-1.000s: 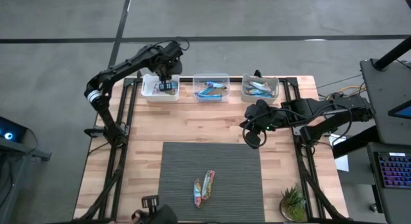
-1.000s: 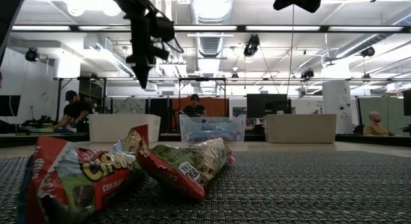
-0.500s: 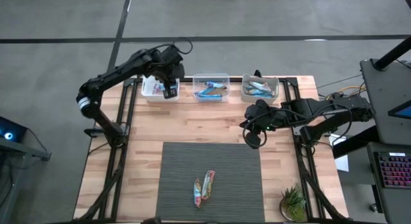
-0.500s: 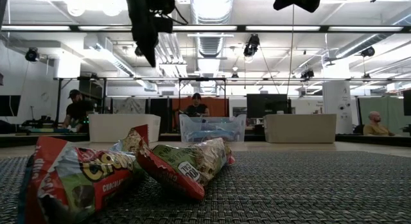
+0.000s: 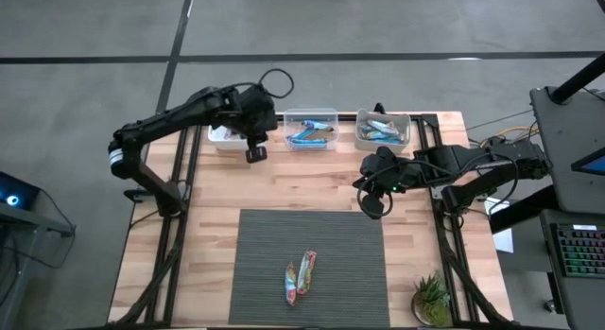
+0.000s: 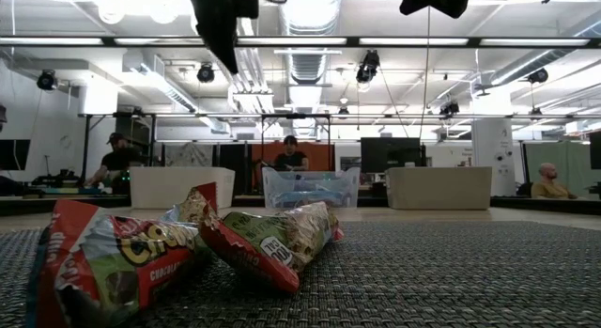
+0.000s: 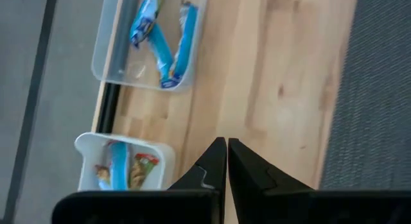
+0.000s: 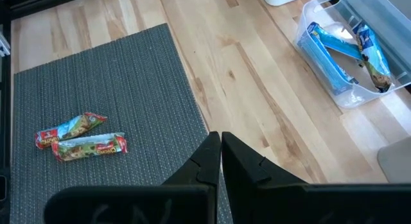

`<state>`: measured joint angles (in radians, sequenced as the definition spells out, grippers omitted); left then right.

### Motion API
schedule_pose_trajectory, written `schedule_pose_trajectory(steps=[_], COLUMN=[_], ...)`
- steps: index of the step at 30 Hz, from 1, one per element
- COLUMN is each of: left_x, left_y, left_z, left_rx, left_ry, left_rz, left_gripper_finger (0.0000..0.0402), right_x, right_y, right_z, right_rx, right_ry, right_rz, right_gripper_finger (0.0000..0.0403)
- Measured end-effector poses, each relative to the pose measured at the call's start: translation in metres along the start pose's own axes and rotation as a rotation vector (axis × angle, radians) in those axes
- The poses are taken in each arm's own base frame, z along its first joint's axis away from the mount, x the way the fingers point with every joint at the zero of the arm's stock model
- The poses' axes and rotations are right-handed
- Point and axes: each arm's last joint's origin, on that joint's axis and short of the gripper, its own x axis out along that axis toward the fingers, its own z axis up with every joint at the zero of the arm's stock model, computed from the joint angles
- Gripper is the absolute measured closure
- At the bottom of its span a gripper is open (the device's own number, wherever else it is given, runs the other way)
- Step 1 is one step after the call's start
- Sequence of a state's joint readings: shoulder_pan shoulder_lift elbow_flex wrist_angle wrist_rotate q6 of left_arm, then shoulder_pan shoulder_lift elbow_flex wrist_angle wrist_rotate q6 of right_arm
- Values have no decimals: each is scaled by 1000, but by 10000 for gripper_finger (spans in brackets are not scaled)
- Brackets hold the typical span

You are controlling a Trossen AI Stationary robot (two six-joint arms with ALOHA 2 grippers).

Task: Pick and place Granola Bars by type
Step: Put the right red granola bar into the white bin

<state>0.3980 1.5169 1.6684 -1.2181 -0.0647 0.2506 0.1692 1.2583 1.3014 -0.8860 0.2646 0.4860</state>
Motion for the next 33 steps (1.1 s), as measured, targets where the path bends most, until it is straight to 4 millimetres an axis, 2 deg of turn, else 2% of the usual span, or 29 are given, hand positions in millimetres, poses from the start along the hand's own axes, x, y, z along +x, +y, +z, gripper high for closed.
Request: schedule_pose_trajectory(steps=[14, 26, 33], left_x=[-38, -63, -67], left_y=[-50, -73, -86], left_z=[5, 10, 10], left_rx=[-42, -51, -49], left_ry=[-193, -385, -446], left_rz=[-88, -152, -192], left_gripper_finger=[401, 401, 401], right_x=[0, 0, 0], right_y=[0, 1, 1], right_z=[0, 0, 1], right_rx=[0, 1, 2], right_ry=[0, -4, -7], right_rz=[1, 6, 7], right_gripper_finger=[394, 394, 394])
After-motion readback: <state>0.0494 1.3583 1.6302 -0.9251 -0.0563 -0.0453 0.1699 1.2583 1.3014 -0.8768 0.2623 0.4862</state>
